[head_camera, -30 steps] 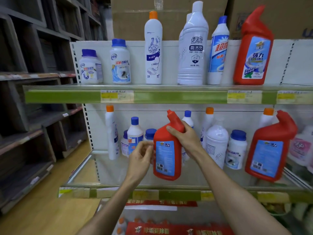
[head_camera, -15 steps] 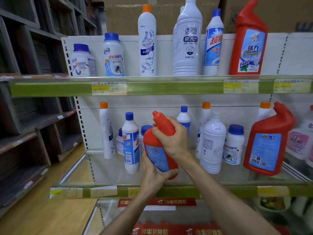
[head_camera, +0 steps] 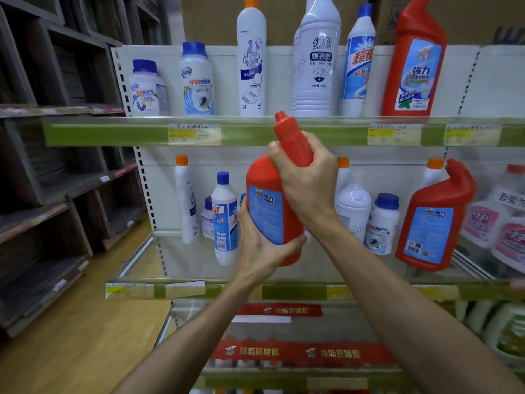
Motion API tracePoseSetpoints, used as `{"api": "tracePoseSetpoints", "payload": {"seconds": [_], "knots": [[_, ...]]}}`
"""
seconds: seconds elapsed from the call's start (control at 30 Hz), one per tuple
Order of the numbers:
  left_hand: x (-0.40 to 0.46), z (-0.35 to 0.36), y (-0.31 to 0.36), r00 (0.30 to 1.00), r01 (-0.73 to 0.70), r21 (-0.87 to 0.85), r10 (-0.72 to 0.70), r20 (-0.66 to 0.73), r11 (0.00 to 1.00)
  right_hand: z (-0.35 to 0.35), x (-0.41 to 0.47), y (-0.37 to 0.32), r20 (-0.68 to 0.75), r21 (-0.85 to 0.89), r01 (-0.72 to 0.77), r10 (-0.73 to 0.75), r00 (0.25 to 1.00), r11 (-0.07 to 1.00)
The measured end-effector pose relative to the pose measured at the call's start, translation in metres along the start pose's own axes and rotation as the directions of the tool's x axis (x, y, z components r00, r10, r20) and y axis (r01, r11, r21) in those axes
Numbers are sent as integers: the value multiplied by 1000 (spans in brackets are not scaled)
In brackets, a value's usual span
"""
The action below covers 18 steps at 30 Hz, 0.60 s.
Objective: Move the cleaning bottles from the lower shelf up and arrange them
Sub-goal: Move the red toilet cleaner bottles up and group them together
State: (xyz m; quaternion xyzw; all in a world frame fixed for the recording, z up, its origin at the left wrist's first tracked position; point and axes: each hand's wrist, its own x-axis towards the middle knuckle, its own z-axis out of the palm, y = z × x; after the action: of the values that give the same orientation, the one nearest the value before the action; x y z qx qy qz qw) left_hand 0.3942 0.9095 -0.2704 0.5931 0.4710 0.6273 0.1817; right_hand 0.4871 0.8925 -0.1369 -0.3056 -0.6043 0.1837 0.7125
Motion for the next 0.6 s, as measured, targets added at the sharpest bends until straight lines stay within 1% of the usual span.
{"api": "tracePoseSetpoints", "payload": {"seconds": [0.1,0.13,0.2,0.3,0.4,0.43,0.47,0.53,0.6], "knots": [[9,-7,32,999,-6,-79,10,51,997,2,24,-34,46,3,11,-12,999,1000],[13,-9,43,997,0,-111,8,71,994,2,34,-45,93,10,9,-10,996,1000],[23,-15,66,993,28,-186,-6,122,982,1,59,-67,237,37,-12,3,971,999],[43,-27,100,976,97,-316,-28,216,944,-5,101,-97,471,17,-49,35,881,999],[67,-37,135,944,190,-426,-44,328,885,-8,139,-121,609,-88,-10,62,791,996],[74,-39,145,925,226,-456,-42,378,861,-7,149,-127,621,-116,4,69,781,993],[82,-41,153,903,263,-485,-35,429,834,-6,159,-133,612,-132,13,71,788,991],[98,-45,169,864,331,-527,-26,503,783,-1,174,-141,547,-156,41,52,835,987],[114,-52,187,838,379,-536,-35,544,755,3,188,-148,426,-209,60,35,904,976]]}}
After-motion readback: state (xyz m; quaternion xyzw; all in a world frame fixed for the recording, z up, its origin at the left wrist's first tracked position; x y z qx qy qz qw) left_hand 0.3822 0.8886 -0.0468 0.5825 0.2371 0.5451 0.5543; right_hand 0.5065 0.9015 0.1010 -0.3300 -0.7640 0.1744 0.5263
